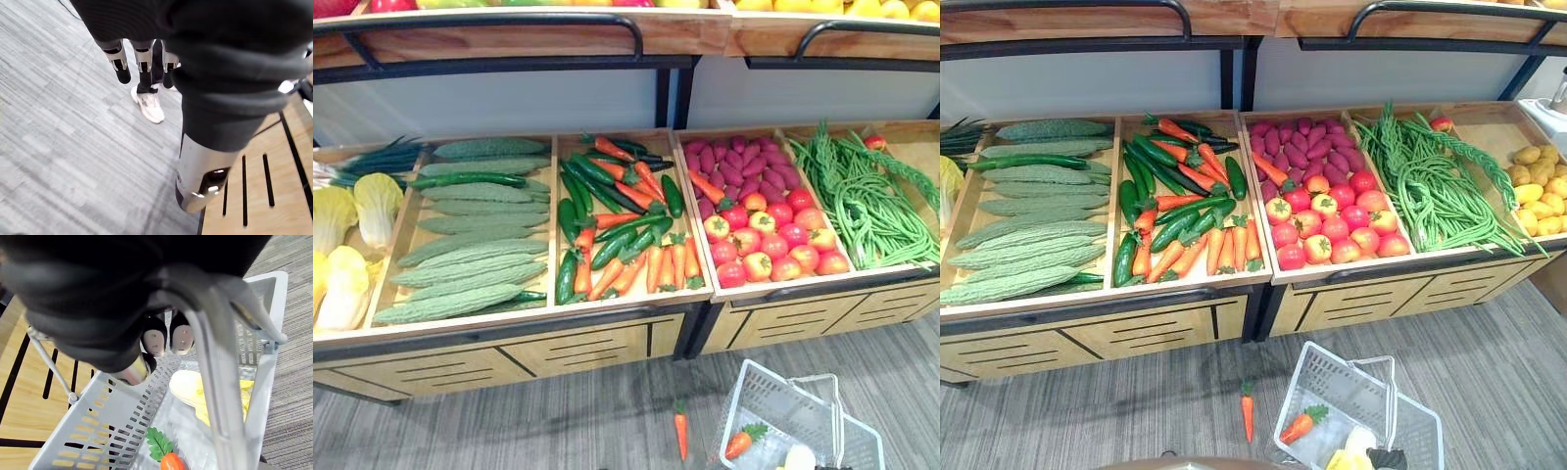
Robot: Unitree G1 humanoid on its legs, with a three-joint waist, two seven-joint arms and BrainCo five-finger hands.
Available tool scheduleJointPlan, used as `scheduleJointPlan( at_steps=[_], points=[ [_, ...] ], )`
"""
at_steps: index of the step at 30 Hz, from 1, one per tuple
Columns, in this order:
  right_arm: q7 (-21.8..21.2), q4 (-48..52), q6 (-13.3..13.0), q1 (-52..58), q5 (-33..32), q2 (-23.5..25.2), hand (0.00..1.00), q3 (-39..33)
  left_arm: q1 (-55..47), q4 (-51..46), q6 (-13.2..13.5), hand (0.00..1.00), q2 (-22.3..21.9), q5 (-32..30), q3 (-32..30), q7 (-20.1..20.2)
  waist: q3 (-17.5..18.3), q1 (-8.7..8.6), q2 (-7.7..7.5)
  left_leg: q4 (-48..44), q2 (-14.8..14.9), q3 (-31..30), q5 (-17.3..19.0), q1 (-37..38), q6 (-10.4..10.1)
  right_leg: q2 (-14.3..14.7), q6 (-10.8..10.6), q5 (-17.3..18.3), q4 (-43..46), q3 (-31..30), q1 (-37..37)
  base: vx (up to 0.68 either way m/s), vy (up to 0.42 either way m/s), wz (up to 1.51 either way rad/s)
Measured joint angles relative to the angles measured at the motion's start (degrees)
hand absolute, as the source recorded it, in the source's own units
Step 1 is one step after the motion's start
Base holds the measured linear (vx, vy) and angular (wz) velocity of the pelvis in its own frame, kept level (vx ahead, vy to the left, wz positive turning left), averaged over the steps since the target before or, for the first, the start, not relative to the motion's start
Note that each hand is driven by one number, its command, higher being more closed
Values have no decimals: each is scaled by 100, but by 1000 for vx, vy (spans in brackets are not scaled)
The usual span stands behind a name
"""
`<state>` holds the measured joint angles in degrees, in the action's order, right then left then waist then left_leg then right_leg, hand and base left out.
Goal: Pick vegetable in the basket
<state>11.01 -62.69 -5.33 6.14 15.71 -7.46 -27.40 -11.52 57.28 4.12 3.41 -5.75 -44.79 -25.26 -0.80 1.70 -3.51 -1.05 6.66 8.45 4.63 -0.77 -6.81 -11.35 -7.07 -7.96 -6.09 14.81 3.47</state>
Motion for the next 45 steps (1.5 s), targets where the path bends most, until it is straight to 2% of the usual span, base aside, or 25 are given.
scheduleJointPlan(
  at_steps=[3,7,10,13,16,17,19,20,21,23,25,28,29,31,32,34,36,37,38,39,40,41,43,44,45],
  points=[
    [-2,-100,0,-79,0,-2,100,145,78,57,-101,0,6,-204,414,390,-11,-23,1,0,-4,42,16,13,-3,1,1,1,0,-61,18,0,3,-9],
    [-6,-110,-1,-133,1,-2,100,258,114,199,-104,0,-7,-255,820,588,-42,-57,9,-3,11,165,71,96,-25,19,45,33,0,-185,21,-17,-3,-16],
    [-8,-110,-6,-191,-7,-12,100,294,101,206,-102,0,-86,-419,1121,713,-201,-37,2,-656,132,310,565,-24,-25,73,-24,220,223,-411,50,-16,2,-37],
    [-6,-106,-13,-157,-90,-23,100,121,99,210,-99,0,-198,-461,1538,833,-307,-76,161,-1678,344,340,1182,-199,11,143,-93,596,966,-623,215,11,78,-35],
    [-3,44,-59,-147,-101,157,100,-28,184,215,-98,0,-133,-670,1752,894,-383,-153,90,-2153,404,608,1459,-329,92,152,-187,521,1305,-1012,512,21,124,-58],
    [-2,163,-113,-163,-103,265,100,13,235,220,-97,0,-70,-697,1922,900,-443,-146,123,-2230,465,875,1549,-313,138,225,-126,276,1316,-1289,673,-58,130,-107],
    [1,397,-120,-174,-115,405,100,115,319,208,-91,0,-15,-923,2054,929,-535,-145,28,-2262,519,1366,1589,-295,252,371,-1,-527,995,-1429,913,-137,232,-148],
    [-3,503,-126,-226,-147,448,100,221,348,195,-86,0,-45,-987,2097,951,-576,-69,194,-2044,684,1886,1493,-183,400,487,177,-1234,443,-1334,890,-185,251,-161],
    [7,622,-124,-273,-236,455,100,225,403,134,-66,0,-65,-1086,2223,959,-743,-141,232,-1920,716,2243,1440,-47,483,384,651,-322,1631,-438,1048,-145,178,-152],
    [23,584,-90,-262,-280,307,100,188,375,79,-40,0,-64,-1096,2413,990,-811,-151,259,-1760,695,2780,1404,309,538,89,891,830,3362,459,1029,-102,159,-118],
    [29,531,-98,-207,-274,286,100,260,282,58,-38,0,-26,-1133,2482,1006,-809,-168,255,-1630,650,3269,1381,520,576,-92,847,1276,4102,838,711,-106,111,-124],
    [-9,319,-101,-344,-249,306,100,343,262,31,-38,0,13,-1128,2517,1030,-788,-130,148,-1637,583,4210,1357,596,584,-399,685,1566,4083,1206,440,-56,-1,-156],
    [-15,292,-90,-401,-240,306,100,370,264,34,-40,0,11,-1128,2491,1036,-780,-131,106,-1661,588,4365,1342,604,570,-358,682,1578,3911,1307,467,-58,-100,-167],
    [-17,197,-82,-463,-221,290,100,424,266,30,-32,0,-73,-1124,2425,1041,-739,-142,222,-1613,697,4725,1143,572,587,43,678,1571,2863,1363,375,-64,-183,-158],
    [-20,147,-76,-493,-220,285,100,457,265,38,-24,0,-84,-1123,2437,1042,-745,-130,227,-1647,737,4814,1143,565,586,55,659,1697,2797,1360,382,-51,-222,-147],
    [-15,103,-18,-529,-224,286,100,544,309,58,-21,0,-11,-1122,2535,1046,-799,-187,105,-1970,822,5224,1153,588,578,-25,393,1888,2576,1361,435,-2,-233,-112],
    [-3,74,7,-419,-225,239,100,578,377,120,-26,0,-18,-1124,2528,1043,-799,-272,244,-2577,1296,5384,1137,651,547,457,620,1725,2046,1102,233,45,-256,-102],
    [-2,73,12,-406,-226,245,100,583,369,146,-22,0,-14,-1124,2526,1043,-803,-294,259,-2843,1456,5388,1104,676,546,544,677,1688,1945,996,159,-5,-166,-93],
    [13,75,14,-376,-231,292,100,571,373,185,-15,0,15,-1126,2527,1046,-851,-307,194,-2970,1591,5291,1293,618,303,615,688,1682,1878,785,75,-59,-156,-81],
    [55,80,2,-329,-232,276,100,564,413,192,0,0,12,-1128,2529,1042,-867,-338,225,-2698,1575,5202,1331,583,241,632,689,1681,1869,643,18,-84,-136,-73],
    [65,87,-7,-298,-233,253,100,560,423,199,-2,0,-11,-1127,2531,1042,-871,-364,248,-2545,1606,5212,1194,586,304,665,689,1681,1872,588,2,-80,-87,-59],
    [68,104,-19,-262,-236,175,100,559,431,188,6,0,-70,-1124,2530,1030,-893,-366,337,-2451,1684,5239,763,590,386,764,688,1682,1874,491,-42,-28,-73,-73],
    [67,110,-38,-219,-267,190,100,652,444,188,22,0,-91,-1123,2523,1020,-894,-350,335,-2973,1777,4722,533,633,413,789,674,1675,1760,131,-180,-13,-62,-83],
    [71,110,-44,-211,-271,173,100,730,431,180,27,0,-77,-1121,2503,1005,-934,-323,258,-3401,1751,3778,319,357,624,807,671,1631,1689,-148,-221,-8,-21,-98],
    [74,107,-52,-257,-270,144,100,775,389,113,32,0,-71,-1071,2515,971,-963,-273,217,-3165,1268,2509,694,82,371,737,648,1552,1637,-479,-237,10,60,-130]
  ],
)
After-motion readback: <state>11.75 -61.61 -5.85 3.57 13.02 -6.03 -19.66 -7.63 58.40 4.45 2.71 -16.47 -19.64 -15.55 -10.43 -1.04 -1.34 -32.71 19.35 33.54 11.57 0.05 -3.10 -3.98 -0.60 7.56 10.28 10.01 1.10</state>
